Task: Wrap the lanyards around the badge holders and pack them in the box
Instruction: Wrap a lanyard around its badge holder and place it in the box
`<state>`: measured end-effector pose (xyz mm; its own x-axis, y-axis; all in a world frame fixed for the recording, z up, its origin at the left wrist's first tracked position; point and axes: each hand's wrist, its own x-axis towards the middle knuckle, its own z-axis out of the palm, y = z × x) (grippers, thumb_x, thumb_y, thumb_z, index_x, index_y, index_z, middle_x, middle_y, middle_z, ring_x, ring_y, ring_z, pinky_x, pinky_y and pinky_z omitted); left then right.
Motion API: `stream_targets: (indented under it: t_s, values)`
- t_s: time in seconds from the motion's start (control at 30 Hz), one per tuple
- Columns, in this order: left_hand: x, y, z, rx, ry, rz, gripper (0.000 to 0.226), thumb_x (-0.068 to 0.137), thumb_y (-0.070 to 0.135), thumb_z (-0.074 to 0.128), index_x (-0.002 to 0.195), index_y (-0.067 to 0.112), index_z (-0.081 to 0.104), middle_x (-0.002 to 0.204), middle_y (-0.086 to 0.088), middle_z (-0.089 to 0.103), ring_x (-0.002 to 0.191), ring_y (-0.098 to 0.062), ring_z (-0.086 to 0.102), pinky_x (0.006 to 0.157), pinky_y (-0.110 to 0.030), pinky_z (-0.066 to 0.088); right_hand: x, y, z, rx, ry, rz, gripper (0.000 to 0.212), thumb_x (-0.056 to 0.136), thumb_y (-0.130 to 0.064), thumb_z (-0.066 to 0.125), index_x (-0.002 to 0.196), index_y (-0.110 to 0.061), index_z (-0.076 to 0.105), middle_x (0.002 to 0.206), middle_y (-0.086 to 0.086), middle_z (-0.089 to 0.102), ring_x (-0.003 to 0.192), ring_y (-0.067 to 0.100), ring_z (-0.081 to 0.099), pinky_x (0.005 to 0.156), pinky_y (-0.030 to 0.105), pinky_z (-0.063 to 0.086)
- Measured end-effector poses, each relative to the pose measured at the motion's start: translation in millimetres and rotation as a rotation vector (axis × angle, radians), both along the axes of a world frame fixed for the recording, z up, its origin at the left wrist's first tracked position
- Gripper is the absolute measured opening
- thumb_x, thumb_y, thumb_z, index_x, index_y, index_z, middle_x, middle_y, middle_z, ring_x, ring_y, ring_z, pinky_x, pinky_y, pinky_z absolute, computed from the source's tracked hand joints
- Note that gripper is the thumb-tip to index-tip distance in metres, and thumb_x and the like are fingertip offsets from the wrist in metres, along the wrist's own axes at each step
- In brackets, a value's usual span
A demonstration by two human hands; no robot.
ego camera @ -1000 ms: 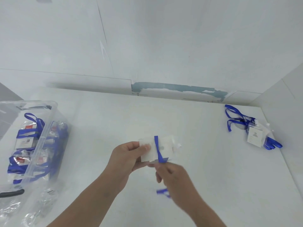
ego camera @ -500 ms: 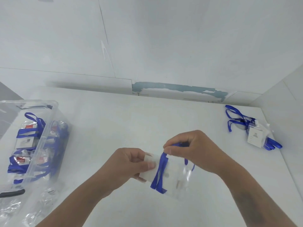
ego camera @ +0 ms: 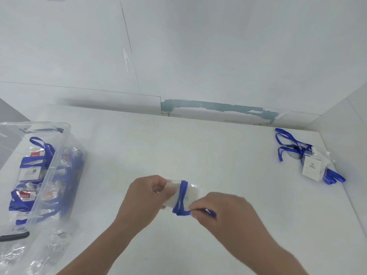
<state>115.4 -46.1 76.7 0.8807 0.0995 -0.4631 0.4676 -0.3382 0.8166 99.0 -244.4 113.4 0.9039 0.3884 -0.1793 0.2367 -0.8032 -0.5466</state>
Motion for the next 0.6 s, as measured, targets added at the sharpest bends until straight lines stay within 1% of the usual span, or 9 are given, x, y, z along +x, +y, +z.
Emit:
stream_targets:
  t_s: [0.1, 0.2, 0.27, 0.33, 0.4, 0.47, 0.53, 0.57, 0.6]
  values:
    - [-5.0, 0.2, 6.8, -0.092, 0.052, -0.166, 0.009, 0.088, 0.016, 0.071, 0.081, 0.016, 0.075, 0.078, 0.0, 0.077, 0.073, -0.019, 0.072, 0.066, -0.028, 0.058, 23.6, -14.0, 16.3, 0.135, 0.156, -0.032, 0.005, 0.08, -0.041, 0.068, 0.084, -0.041, 0.069, 0.083, -0.023, 0.066, 0.074, 0.004, 0.06, 0.071, 0.024, 0.05]
    - [-6.0, 2.3, 13.3, -0.249, 0.108, -0.198, 0.006, 0.086, 0.01, 0.073, 0.081, 0.011, 0.076, 0.081, -0.009, 0.077, 0.072, -0.022, 0.071, 0.064, -0.032, 0.058, 42.3, -21.3, 20.0, 0.358, 0.384, -0.114, 0.009, 0.074, -0.025, 0.083, 0.073, -0.027, 0.074, 0.072, -0.01, 0.071, 0.063, 0.005, 0.062, 0.062, 0.022, 0.05]
    - [-5.2, 5.9, 17.6, -0.363, 0.173, -0.217, 0.004, 0.084, 0.009, 0.074, 0.082, 0.01, 0.077, 0.086, -0.015, 0.076, 0.074, -0.025, 0.07, 0.065, -0.034, 0.057, 49.3, -22.2, 15.7, 0.54, 0.527, -0.168, 0.014, 0.07, -0.011, 0.086, 0.069, -0.018, 0.074, 0.068, 0.0, 0.071, 0.061, 0.01, 0.063, 0.061, 0.019, 0.049]
    - [-5.7, 7.8, 19.9, -0.489, 0.231, -0.243, 0.006, 0.083, 0.011, 0.075, 0.087, 0.008, 0.077, 0.091, -0.017, 0.075, 0.078, -0.027, 0.07, 0.067, -0.035, 0.057, 48.2, -20.0, 4.6, 0.748, 0.686, -0.231, 0.018, 0.063, -0.005, 0.088, 0.066, -0.013, 0.073, 0.065, 0.007, 0.068, 0.056, 0.014, 0.06, 0.059, 0.021, 0.049]
    - [-8.6, 5.7, 18.6, -0.622, 0.275, -0.194, 0.012, 0.081, 0.012, 0.078, 0.091, 0.005, 0.076, 0.094, -0.018, 0.073, 0.08, -0.03, 0.069, 0.069, -0.038, 0.058, 39.5, -12.7, -10.8, 1.0, 0.843, -0.374, 0.014, 0.059, -0.013, 0.084, 0.062, -0.013, 0.071, 0.061, 0.005, 0.064, 0.051, 0.014, 0.058, 0.052, 0.022, 0.048]
    - [-13.0, -0.9, 14.7, -0.687, 0.298, -0.104, 0.019, 0.078, 0.016, 0.079, 0.094, 0.005, 0.076, 0.095, -0.017, 0.072, 0.079, -0.028, 0.068, 0.073, -0.039, 0.058, 26.2, -1.4, -17.4, 1.151, 0.942, -0.521, 0.011, 0.06, -0.018, 0.081, 0.061, -0.014, 0.07, 0.061, 0.003, 0.063, 0.049, 0.016, 0.059, 0.048, 0.023, 0.049]
    - [-19.4, -9.8, 11.9, -0.711, 0.311, 0.023, 0.017, 0.076, 0.018, 0.079, 0.09, 0.007, 0.077, 0.092, -0.015, 0.072, 0.074, -0.023, 0.067, 0.067, -0.03, 0.058, 14.2, 5.6, -24.6, 1.286, 0.961, -0.671, 0.01, 0.074, -0.013, 0.071, 0.064, -0.012, 0.073, 0.065, 0.006, 0.069, 0.052, 0.019, 0.066, 0.048, 0.028, 0.054]
    - [-22.3, -13.7, 10.7, -0.715, 0.315, 0.097, 0.017, 0.075, 0.02, 0.077, 0.087, 0.008, 0.078, 0.091, -0.015, 0.073, 0.073, -0.021, 0.066, 0.064, -0.027, 0.058, 9.5, 7.1, -27.9, 1.369, 0.96, -0.767, 0.017, 0.083, -0.01, 0.064, 0.069, -0.009, 0.074, 0.07, 0.01, 0.071, 0.055, 0.021, 0.069, 0.051, 0.031, 0.057]
    - [-24.9, -16.7, 10.2, -0.704, 0.313, 0.165, 0.018, 0.075, 0.021, 0.075, 0.087, 0.008, 0.078, 0.094, -0.017, 0.073, 0.074, -0.021, 0.066, 0.064, -0.026, 0.058, 6.3, 8.9, -30.4, 1.399, 0.945, -0.813, 0.018, 0.089, -0.012, 0.061, 0.078, -0.004, 0.073, 0.078, 0.014, 0.072, 0.063, 0.026, 0.071, 0.06, 0.035, 0.059]
